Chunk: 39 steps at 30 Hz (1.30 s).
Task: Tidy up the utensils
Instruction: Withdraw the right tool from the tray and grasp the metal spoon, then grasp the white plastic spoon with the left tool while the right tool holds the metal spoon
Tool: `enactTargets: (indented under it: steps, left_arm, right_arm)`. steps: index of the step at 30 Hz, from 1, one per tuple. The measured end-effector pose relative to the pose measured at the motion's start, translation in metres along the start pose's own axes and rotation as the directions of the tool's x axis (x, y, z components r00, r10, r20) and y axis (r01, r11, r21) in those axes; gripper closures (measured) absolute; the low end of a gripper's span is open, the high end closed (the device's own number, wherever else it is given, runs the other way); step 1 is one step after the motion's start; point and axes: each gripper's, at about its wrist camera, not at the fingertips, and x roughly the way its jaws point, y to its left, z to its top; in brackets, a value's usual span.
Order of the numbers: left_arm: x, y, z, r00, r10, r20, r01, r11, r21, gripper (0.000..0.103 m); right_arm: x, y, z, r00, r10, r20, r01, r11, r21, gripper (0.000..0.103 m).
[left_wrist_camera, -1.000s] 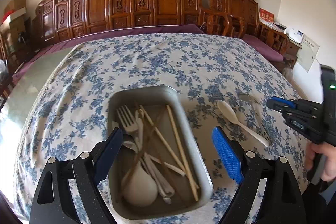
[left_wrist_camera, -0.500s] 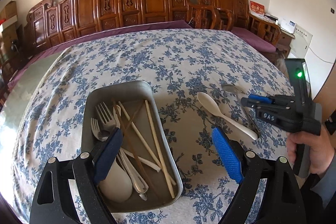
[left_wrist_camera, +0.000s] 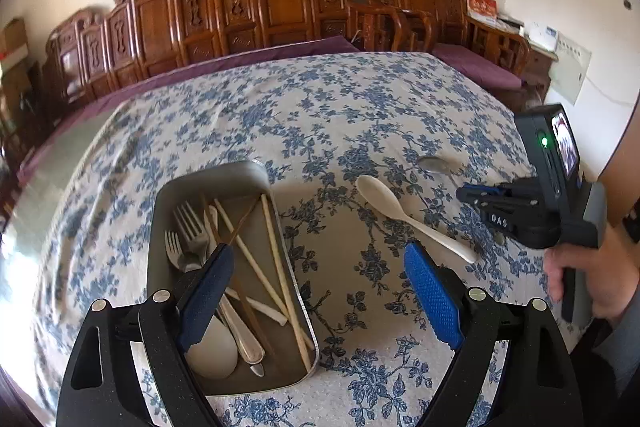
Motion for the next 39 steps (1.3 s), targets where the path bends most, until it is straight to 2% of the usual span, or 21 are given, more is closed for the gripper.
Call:
enactTargets:
  steps: [6,21,28,29,32,34,35,37,39]
  left_arm:
    - [0.013,-0.021,0.006,0.999,-0.028,-0.019,0.028,1.0,0.002,0.02]
    - [0.096,-0.07,0.02,0.983,-0.097,-0.156,0.094,0.995,-0.023,0.021]
    - [0.126,-0.084,0.016,0.971,-0.092,-0.221,0.091,0.996,-0.015,0.043]
    - [0.127,-0.085,0.015,0.972,-0.085,-0.219,0.085,0.996,-0.012,0.043]
    - [0.126,-0.086,0.014,0.974,-0.068,-0.217,0.072,0.997,0.009,0.053]
    - [0.122,-0.084,0.012,0.973,-0.069,-0.221,0.074,0.997,0.013,0.067]
    - [0.121,-0.082,0.011,0.972,-0.07,-0.224,0.075,0.997,0.013,0.07]
    - [0.118,-0.076,0.009,0.971,-0.067,-0.23,0.07,0.998,0.007,0.085]
    - [0.117,-0.071,0.007,0.97,-0.066,-0.233,0.069,0.998,0.002,0.093]
  right_arm:
    - [-0.012,-0.016,-0.001,1.0,0.003,0.026,-0.004,1.0,0.019,0.096]
    - [-0.027,-0.046,-0.004,0.998,0.033,0.061,-0.038,0.996,0.081,0.096]
    - [-0.028,-0.046,-0.002,0.996,0.054,0.07,-0.06,0.994,0.091,0.095]
    - [-0.028,-0.047,-0.002,0.996,0.056,0.07,-0.062,0.994,0.092,0.096]
    - [-0.029,-0.047,-0.002,0.996,0.06,0.072,-0.067,0.993,0.097,0.095]
    - [-0.03,-0.047,-0.002,0.995,0.061,0.074,-0.068,0.993,0.095,0.095]
    - [-0.03,-0.046,-0.002,0.995,0.062,0.075,-0.069,0.993,0.094,0.095]
    - [-0.031,-0.045,-0.002,0.995,0.063,0.076,-0.07,0.993,0.091,0.095]
    - [-0.031,-0.042,-0.002,0.995,0.064,0.076,-0.07,0.994,0.086,0.095]
